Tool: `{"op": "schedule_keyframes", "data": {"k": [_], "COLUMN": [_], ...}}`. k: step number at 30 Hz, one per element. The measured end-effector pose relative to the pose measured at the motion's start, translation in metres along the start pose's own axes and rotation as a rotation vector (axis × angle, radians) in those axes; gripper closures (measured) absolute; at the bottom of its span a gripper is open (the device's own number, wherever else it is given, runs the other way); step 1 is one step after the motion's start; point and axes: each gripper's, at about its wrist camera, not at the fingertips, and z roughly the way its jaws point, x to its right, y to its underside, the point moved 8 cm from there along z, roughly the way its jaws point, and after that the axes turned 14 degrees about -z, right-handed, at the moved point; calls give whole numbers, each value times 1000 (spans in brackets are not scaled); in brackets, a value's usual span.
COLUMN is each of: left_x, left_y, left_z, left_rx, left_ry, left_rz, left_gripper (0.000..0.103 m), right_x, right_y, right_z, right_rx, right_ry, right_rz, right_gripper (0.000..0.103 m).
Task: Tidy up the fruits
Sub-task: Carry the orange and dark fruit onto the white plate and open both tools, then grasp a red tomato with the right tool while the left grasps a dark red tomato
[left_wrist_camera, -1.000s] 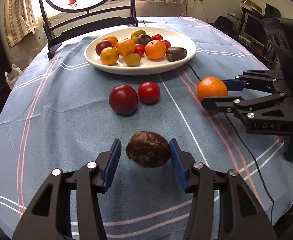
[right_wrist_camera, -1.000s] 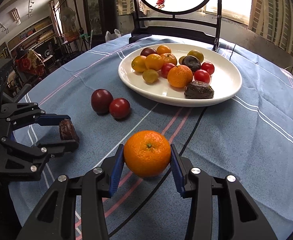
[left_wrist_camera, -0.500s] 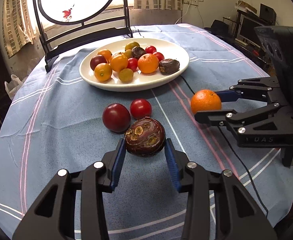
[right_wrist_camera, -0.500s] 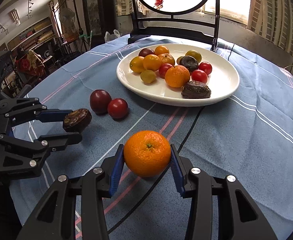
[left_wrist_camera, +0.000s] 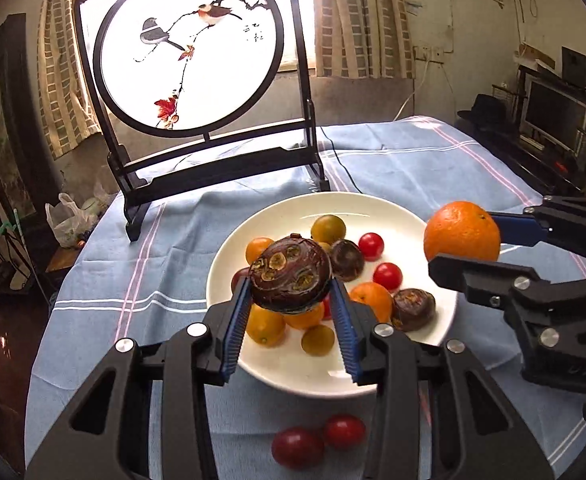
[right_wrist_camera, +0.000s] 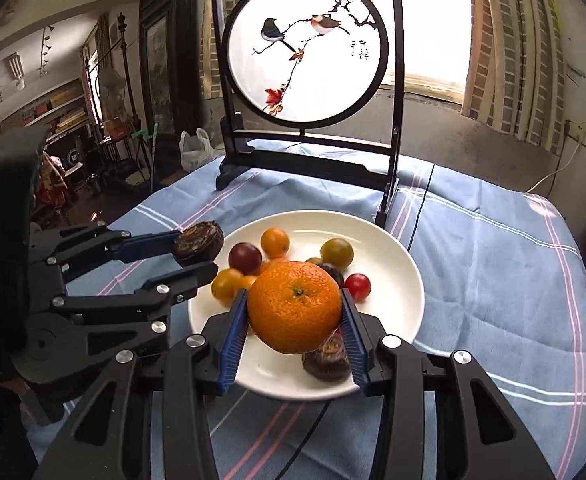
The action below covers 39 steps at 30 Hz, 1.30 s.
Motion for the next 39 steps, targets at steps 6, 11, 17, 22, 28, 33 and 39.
{"op": "schedule_keyframes", "data": {"k": [6,11,17,22,28,33,39], "left_x": [-5,-8,-12,-14,-23,-42,-74], "left_y": [-8,-8,-3,-2,-4,0,37], "left_z": [36,53,66,77,71,38,-10], "left_rx": [-27,-45,-72,-88,-67,-40,-39], "left_ry": [-30,-47,-58,-80,-83,-46,-19], "left_rz": [-6,8,25,29,3,-31,-21], "left_gripper": [64,64,64,56,36,32,23], "right_x": [16,20,27,31,40,14,-74], "right_y": [-12,-12,-6,-4,-10,1,57], "right_z": [30,52,78,91,74,34,4], "right_rx": [-22,-54,-97,-121,-56,-26,-95], "right_ry": [8,8,6,1,5,-27,-159], "right_rz": [27,41,68,86,125,46,-153], "right_gripper": [59,59,59,57,52,49,48]}}
